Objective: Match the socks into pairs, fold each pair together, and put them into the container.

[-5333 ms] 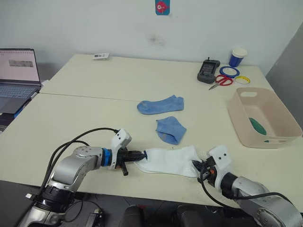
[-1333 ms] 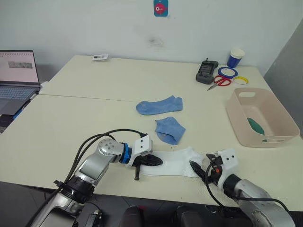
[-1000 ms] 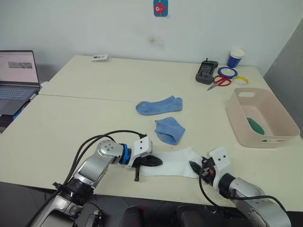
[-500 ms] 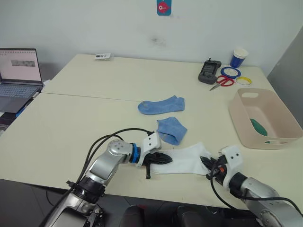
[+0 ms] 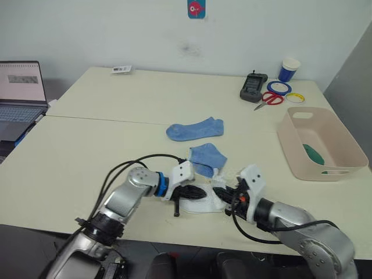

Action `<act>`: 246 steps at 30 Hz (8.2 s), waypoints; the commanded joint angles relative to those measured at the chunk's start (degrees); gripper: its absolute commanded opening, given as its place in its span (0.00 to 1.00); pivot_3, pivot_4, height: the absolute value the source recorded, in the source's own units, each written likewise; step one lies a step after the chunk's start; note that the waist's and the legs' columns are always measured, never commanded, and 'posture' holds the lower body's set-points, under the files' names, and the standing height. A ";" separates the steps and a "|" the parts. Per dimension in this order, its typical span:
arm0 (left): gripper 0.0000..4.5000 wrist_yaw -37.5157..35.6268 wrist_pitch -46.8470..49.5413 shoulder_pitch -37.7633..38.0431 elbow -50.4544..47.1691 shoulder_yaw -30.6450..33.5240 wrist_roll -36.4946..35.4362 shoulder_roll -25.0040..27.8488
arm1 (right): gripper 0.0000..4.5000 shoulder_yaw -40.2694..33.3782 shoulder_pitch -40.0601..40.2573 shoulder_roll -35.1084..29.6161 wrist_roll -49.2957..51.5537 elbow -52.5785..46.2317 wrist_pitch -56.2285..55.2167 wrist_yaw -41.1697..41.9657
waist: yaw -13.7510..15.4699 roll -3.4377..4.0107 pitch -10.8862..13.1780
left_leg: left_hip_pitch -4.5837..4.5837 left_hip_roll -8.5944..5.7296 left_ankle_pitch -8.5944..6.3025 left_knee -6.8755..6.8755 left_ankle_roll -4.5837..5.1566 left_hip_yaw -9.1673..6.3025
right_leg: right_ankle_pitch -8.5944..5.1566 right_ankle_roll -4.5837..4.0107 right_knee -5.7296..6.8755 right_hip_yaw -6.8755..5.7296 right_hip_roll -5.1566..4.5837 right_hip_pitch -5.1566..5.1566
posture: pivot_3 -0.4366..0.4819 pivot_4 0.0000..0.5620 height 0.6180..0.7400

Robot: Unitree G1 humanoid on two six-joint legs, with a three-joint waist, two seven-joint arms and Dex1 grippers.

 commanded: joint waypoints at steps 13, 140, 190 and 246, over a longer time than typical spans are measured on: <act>0.00 1.47 -3.69 4.73 0.73 3.28 -0.53 3.11 | 0.00 9.66 -9.84 0.75 -0.30 9.93 1.32 3.57 | 0.12 -0.05 0.05 | -0.04 -0.02 0.00 -0.01 0.01 0.02 | 0.00 0.00 -0.08 -0.04 -0.13 -0.01 | 0.48 0.27 0.87; 0.00 -11.15 -20.52 -0.96 13.69 -0.48 6.14 5.71 | 0.46 -4.71 -15.94 13.90 6.87 22.89 19.20 4.83 | -0.56 0.09 -0.28 | -0.58 0.01 0.00 0.47 0.03 -0.10 | 0.03 -0.02 0.39 -0.10 0.14 -0.52 | 0.48 0.27 0.87; 1.00 -12.01 12.95 -23.98 2.84 4.96 -17.34 -6.99 | 0.03 -4.23 -12.00 -59.00 -35.57 43.08 -47.76 14.19 | -0.06 0.17 0.41 | -0.70 -0.17 0.01 0.56 0.01 0.10 | 0.02 0.02 0.16 0.11 0.17 -0.57 | 0.48 0.27 0.87; 1.00 1.74 8.20 -22.36 3.11 13.21 -17.82 -8.70 | 1.00 -26.95 -23.49 -48.39 -29.44 39.35 -37.29 31.70 | 0.15 0.79 0.55 | -0.64 -0.15 0.15 0.68 -0.22 0.06 | 0.18 -0.25 0.42 0.04 0.08 -0.49 | 0.48 0.27 0.87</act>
